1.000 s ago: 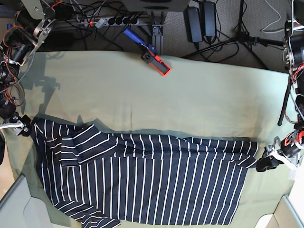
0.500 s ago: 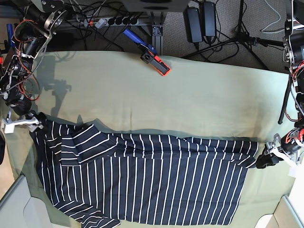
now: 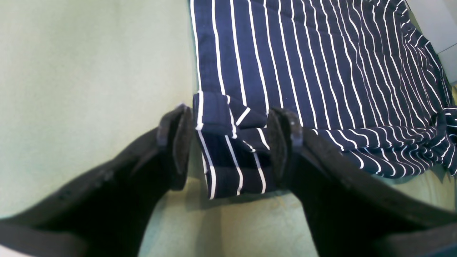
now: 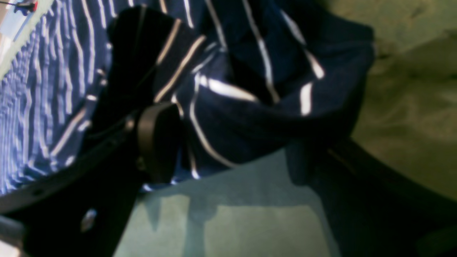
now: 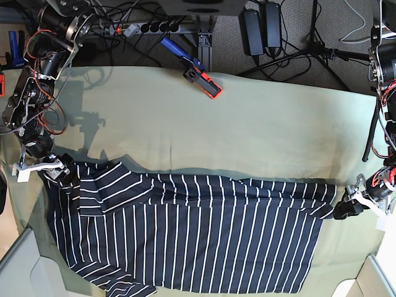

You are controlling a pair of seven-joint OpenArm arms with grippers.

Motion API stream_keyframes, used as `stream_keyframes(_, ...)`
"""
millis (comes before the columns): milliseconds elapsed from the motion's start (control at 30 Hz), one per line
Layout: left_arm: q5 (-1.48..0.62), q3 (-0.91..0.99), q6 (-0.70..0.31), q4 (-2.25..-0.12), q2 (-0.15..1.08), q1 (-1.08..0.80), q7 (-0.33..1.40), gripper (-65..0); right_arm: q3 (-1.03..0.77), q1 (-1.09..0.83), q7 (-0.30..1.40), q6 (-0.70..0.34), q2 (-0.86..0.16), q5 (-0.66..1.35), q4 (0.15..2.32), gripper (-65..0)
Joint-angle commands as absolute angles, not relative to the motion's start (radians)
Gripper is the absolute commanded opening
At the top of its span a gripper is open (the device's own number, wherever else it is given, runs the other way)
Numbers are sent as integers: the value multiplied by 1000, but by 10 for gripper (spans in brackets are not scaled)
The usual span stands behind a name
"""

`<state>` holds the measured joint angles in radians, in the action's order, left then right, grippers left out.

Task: Fold the T-shirt properly
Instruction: 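Lower the folded edge onto the shirt and release both grippers, then grasp the shirt edge with both grippers and drag it flat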

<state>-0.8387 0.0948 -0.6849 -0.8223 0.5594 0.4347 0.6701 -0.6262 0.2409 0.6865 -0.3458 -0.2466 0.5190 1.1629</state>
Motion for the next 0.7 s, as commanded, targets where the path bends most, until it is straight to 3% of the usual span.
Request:
stream_keyframes(0,-857,101,-698,-836,579,462,653,-286,-629,260,643,-398,-265,528,1179,-211)
stream_keyframes(100,-870,101,-698,-836,579,462,661,-286,-631,260,612,-398,-266,522,1179,-243)
stream_keyframes(167,-884,101,-678,-836,579,463,678,-286,-631,260,601,-397,-266,515,1179,-383)
stream_keyframes(233,-883,101,-655,-836,578,463,678,-286,-631,260,601,-397,-266,503,1179,-600)
stream_keyframes(267,-876,101,-632,-836,575,463,678,-286,-631,260,601,-398,-266,493,1179,-650)
stream_keyframes(500,-790,155,-498,-830,545,462,666,-286,-631,259,602,-398,-265,452,1179,-650)
stream_keyframes(667,-804,179,-497,-773,508,463,677,-286,-631,257,602,-398,-265,453,1179,-650)
